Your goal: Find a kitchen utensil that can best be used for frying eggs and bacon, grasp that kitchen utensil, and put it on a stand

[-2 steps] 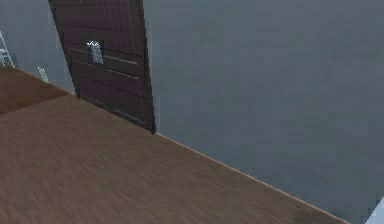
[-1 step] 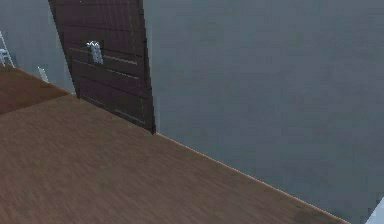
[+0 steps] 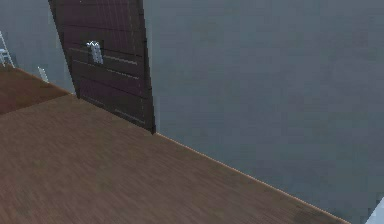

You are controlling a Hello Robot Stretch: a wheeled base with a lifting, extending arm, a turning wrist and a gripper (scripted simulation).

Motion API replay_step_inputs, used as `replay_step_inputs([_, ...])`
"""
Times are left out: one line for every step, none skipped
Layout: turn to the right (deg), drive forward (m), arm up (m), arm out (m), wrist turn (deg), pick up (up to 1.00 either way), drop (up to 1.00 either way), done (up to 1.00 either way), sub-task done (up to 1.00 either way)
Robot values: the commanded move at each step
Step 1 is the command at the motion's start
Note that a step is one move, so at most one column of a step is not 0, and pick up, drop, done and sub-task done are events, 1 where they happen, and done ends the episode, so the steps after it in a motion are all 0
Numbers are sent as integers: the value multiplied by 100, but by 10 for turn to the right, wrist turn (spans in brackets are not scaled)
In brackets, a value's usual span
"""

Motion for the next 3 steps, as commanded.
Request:
replay_step_inputs([0, 0, -12, 0, 0, 0, 0, 0, 0])
replay_step_inputs([0, 0, 0, 0, 0, 100, 0, 0, 0])
replay_step_inputs([0, 0, 10, 0, 0, 0, 0, 0, 0])
